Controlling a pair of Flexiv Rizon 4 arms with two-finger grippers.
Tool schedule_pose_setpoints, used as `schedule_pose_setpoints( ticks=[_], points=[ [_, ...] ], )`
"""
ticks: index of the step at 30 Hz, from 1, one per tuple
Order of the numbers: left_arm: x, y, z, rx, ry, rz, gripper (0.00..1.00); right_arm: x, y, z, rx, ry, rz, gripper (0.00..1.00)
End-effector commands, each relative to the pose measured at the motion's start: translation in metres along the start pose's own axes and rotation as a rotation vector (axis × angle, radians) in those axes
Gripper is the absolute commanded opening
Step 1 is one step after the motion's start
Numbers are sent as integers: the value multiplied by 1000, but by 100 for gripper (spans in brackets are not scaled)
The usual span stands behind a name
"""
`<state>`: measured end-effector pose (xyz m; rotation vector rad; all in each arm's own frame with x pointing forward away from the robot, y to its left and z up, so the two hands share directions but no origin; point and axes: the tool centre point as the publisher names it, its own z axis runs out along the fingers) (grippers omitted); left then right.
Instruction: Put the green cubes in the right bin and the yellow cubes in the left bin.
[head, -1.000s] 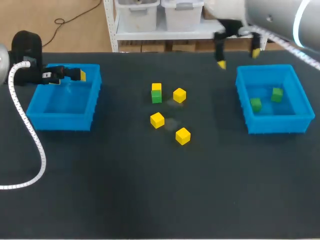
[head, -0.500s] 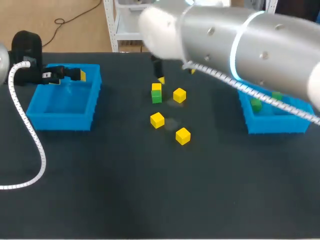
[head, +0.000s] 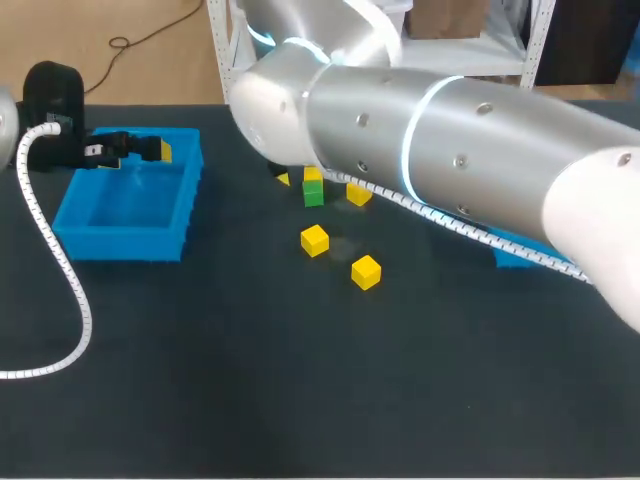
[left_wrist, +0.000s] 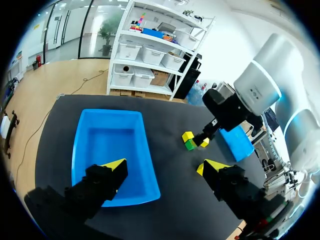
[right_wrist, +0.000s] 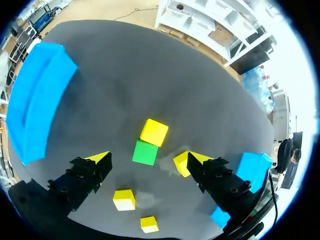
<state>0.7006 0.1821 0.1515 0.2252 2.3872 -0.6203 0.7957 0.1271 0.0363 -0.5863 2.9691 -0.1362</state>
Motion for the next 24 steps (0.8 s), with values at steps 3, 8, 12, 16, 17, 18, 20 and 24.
schedule_pose_setpoints(
  ticks=[3,8,12,16,17,18,20,24],
  points=[
    [1,2,0,11,-6,2,100,16,4,8,7,-133,18,100],
    [1,2,0,11,-6,2,100,22,9,22,5,-109,23,100],
    [1,2,0,11,-6,2,100,23,15,33,-1,-95,18,100],
    [1,2,0,11,-6,2,100,17,14,44,-3,-87,12,100],
    [1,2,0,11,-6,2,100,15,12,47,-3,-82,14,100],
    [1,2,0,11,-6,2,100,14,12,48,-3,-79,14,100],
    [1,2,0,11,-6,2,100,14,11,52,-6,-70,19,100],
    [1,2,0,11,-6,2,100,15,8,57,-15,-59,36,100]
  ],
)
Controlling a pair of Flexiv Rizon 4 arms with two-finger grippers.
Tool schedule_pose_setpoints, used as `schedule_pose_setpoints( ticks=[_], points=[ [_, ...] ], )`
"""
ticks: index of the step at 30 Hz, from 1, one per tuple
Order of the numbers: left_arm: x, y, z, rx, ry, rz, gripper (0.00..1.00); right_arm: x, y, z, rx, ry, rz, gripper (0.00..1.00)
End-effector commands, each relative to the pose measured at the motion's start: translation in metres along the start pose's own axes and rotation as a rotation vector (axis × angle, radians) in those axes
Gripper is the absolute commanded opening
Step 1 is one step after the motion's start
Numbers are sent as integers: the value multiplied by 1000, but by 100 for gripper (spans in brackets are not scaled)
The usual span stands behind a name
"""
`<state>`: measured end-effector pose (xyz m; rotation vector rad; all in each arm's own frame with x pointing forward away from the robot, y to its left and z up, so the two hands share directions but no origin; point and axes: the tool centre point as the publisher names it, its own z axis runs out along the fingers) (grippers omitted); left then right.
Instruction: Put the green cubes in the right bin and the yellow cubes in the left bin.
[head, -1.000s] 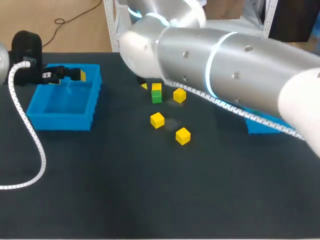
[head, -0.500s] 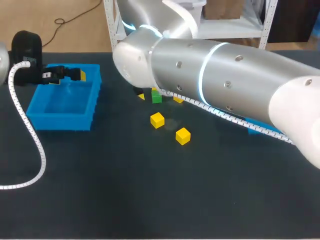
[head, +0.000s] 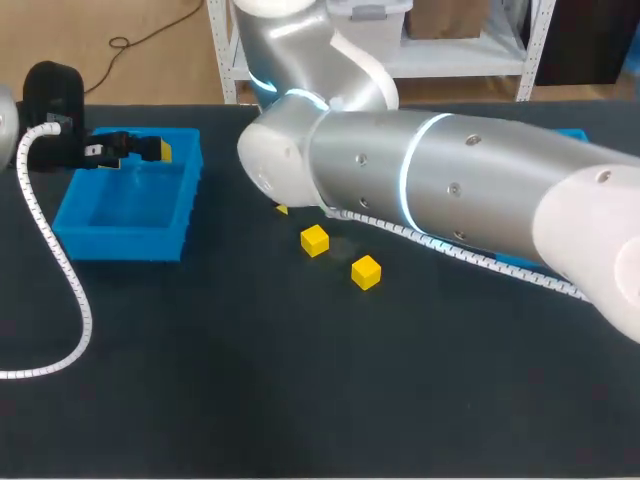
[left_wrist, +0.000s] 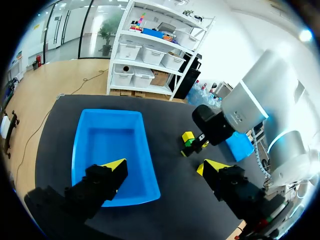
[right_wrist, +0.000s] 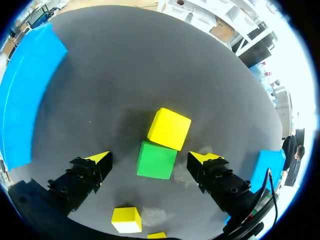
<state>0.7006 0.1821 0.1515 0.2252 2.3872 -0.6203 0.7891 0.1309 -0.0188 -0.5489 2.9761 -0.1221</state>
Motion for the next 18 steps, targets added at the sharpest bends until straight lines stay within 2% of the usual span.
schedule_pose_setpoints(
  ticks=[1,2,3,12,18],
  points=[
    [1,2,0,11,-6,2,100,5,-5,5,-8,-59,19,49],
    [1,2,0,11,-6,2,100,6,-6,6,-8,-57,26,5],
    [1,2,0,11,-6,2,100,6,-7,7,-11,-56,30,0],
    [1,2,0,11,-6,2,100,4,-13,5,-26,-72,43,0],
    [1,2,0,11,-6,2,100,-5,-15,-23,-36,-146,21,0]
  ],
)
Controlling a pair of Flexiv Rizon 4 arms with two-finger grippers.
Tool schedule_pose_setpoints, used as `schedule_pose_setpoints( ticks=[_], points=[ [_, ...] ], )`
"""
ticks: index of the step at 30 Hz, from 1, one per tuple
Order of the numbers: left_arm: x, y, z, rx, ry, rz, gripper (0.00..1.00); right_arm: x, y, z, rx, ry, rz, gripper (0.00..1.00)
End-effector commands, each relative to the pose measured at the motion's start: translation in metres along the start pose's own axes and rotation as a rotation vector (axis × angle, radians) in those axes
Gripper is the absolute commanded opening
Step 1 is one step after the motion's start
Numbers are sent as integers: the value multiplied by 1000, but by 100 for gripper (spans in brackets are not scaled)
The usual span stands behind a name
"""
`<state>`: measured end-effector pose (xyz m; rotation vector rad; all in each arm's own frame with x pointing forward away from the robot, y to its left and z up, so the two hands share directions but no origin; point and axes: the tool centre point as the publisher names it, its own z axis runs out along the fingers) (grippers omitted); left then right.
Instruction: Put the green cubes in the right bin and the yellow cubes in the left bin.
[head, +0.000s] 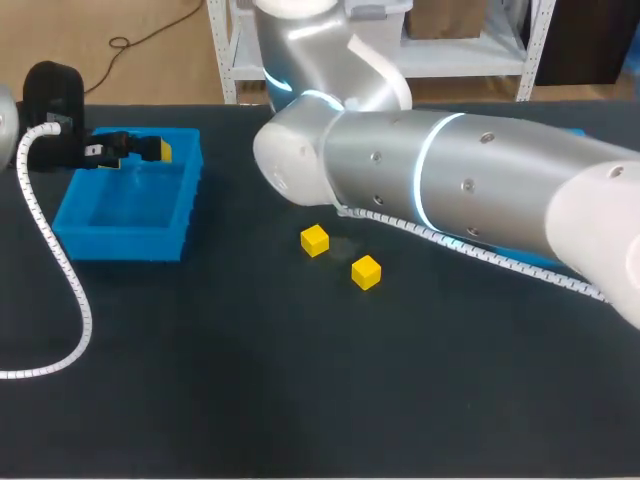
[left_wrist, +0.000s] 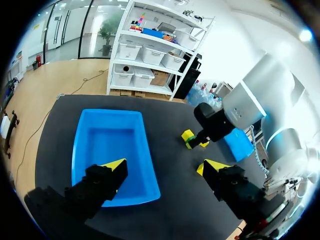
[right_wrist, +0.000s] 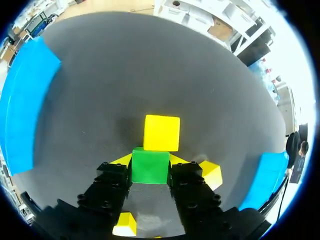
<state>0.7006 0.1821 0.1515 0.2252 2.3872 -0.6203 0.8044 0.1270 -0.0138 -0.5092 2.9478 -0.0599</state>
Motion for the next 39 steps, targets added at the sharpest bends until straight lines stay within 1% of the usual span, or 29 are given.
schedule_pose_setpoints(
  ticks=[1,3,5,6,7,8,9,10,11,12,13,14,15,16,18,21,23,25,30,33,38,39],
  points=[
    [1,2,0,11,-6,2,100,5,-8,-28,-7,-122,-9,0],
    [1,2,0,11,-6,2,100,1,-17,-47,3,-172,-9,0],
    [1,2,0,11,-6,2,100,-2,-35,-68,27,-228,11,0],
    [1,2,0,11,-6,2,100,-2,-53,-81,46,-259,40,0],
    [1,2,0,11,-6,2,100,-1,-63,-87,54,-273,60,0],
    [1,2,0,11,-6,2,100,2,-83,-97,76,-297,95,0],
    [1,2,0,11,-6,2,100,5,-100,-105,96,-312,129,0],
    [1,2,0,11,-6,2,100,8,-112,-108,106,-318,152,0],
    [1,2,0,11,-6,2,100,13,-136,-114,128,-328,200,0],
    [1,2,0,11,-6,2,100,19,-154,-118,145,-332,238,0],
    [1,2,0,11,-6,2,100,23,-166,-120,155,-334,262,0],
    [1,2,0,11,-6,2,100,32,-188,-123,170,-334,309,0],
    [1,2,0,11,-6,2,100,37,-200,-124,184,-332,332,0],
    [1,2,0,11,-6,2,100,47,-220,-125,199,-328,377,0],
    [1,2,0,11,-6,2,100,66,-252,-123,214,-315,457,0],
    [1,2,0,11,-6,2,100,95,-289,-113,216,-284,554,0],
    [1,2,0,11,-6,2,100,111,-304,-103,207,-261,596,0],
    [1,2,0,11,-6,2,100,125,-314,-93,200,-237,627,0],
    [1,2,0,11,-6,2,100,146,-334,-74,171,-216,706,0],
    [1,2,0,11,-6,2,100,149,-339,-67,158,-213,723,0],
    [1,2,0,11,-6,2,100,140,-339,-60,141,-218,702,0],
    [1,2,0,11,-6,2,100,138,-338,-60,156,-222,688,0]
  ],
)
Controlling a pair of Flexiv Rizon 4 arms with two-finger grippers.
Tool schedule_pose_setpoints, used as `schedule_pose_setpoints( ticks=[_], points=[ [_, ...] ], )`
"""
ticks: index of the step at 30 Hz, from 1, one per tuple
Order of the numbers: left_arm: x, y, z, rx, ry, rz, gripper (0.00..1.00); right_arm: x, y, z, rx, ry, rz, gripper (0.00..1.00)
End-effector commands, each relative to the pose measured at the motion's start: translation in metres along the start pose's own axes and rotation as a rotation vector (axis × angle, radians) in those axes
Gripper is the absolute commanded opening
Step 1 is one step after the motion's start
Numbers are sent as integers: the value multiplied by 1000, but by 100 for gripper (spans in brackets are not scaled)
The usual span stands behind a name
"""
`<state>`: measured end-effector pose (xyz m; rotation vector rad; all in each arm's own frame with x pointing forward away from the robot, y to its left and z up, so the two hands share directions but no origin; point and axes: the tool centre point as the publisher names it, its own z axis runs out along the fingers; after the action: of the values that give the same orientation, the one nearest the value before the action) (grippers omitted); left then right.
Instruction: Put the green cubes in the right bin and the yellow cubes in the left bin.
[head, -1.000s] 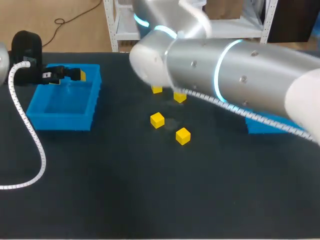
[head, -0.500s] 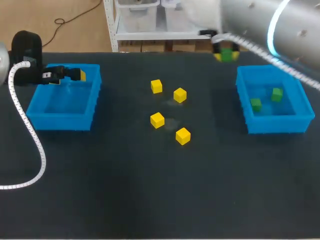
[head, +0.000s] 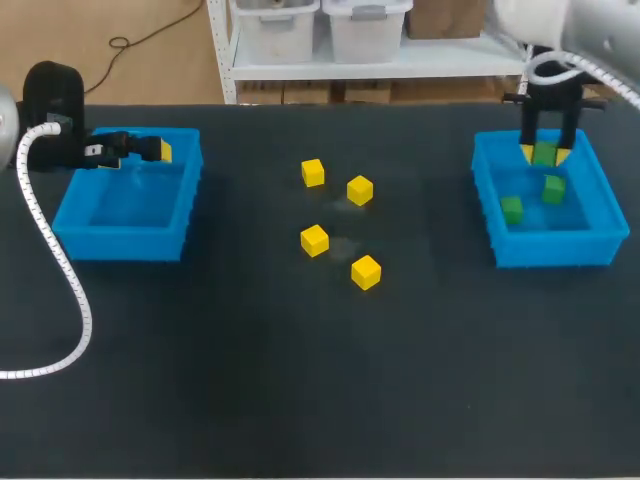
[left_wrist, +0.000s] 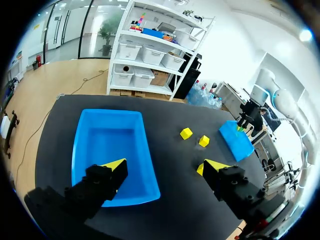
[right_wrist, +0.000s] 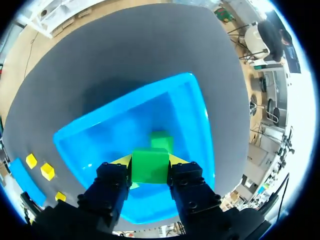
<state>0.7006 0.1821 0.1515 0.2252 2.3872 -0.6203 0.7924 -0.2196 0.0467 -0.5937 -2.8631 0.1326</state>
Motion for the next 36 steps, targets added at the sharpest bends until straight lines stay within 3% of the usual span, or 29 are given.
schedule_pose_setpoints(
  ticks=[1,2,3,4,24,30,36],
  points=[
    [1,2,0,11,-6,2,100,5,-21,3,-111,-613,-20,0],
    [1,2,0,11,-6,2,100,5,-20,2,-107,-625,-26,2],
    [1,2,0,11,-6,2,100,5,-18,1,-103,-634,-31,35],
    [1,2,0,11,-6,2,100,5,-17,0,-113,-658,-46,100],
    [-1,2,-5,-1,-4,13,100,5,-15,-1,-112,-663,-51,100],
    [-17,-15,-4,-67,126,168,100,5,-15,-1,-112,-663,-51,100],
    [-33,-54,50,-16,311,312,100,5,-15,-1,-112,-663,-51,100]
  ],
)
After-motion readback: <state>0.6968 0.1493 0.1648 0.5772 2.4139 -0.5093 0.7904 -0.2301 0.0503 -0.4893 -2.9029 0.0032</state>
